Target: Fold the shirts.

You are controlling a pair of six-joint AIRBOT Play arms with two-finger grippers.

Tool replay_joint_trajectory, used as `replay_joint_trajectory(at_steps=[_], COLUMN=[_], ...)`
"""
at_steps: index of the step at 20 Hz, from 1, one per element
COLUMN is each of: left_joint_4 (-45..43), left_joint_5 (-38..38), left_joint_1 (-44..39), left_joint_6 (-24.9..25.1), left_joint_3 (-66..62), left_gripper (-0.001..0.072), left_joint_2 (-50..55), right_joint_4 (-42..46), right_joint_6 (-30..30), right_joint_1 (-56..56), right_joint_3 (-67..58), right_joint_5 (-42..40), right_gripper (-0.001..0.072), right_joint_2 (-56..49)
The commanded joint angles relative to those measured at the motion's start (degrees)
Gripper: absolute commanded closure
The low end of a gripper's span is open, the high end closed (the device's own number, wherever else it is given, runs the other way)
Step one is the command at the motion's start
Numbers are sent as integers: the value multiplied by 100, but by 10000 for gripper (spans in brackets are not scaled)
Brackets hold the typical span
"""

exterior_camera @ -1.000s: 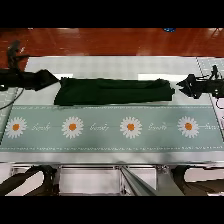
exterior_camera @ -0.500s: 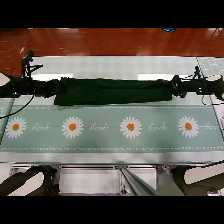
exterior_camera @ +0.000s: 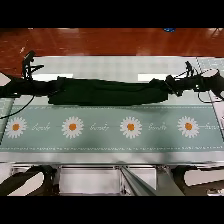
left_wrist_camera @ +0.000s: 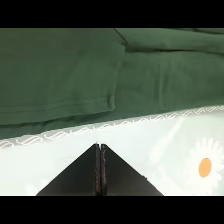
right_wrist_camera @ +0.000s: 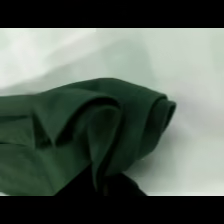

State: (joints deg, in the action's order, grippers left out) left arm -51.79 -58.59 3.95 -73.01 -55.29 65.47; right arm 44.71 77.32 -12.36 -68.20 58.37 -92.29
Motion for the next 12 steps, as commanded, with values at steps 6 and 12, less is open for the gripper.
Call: replay_joint_trajectory(at_steps=[6, 12], left_joint_4=[293, 293], left_joint_5=[752, -221], left_joint_1=[-1851, -3788], left_joint_6=[212, -584], left_joint_3=[-817, -3265], left_gripper=[690, 690], left_joint_2=[1082, 3569], right_joint_4=[769, 881], right_joint_6=[275, 748], right_joint_1=[26, 26], right_joint_3=[1578, 1799], right_joint_5=[348, 885], right_gripper=[682, 682], right_joint_2=[3777, 5362])
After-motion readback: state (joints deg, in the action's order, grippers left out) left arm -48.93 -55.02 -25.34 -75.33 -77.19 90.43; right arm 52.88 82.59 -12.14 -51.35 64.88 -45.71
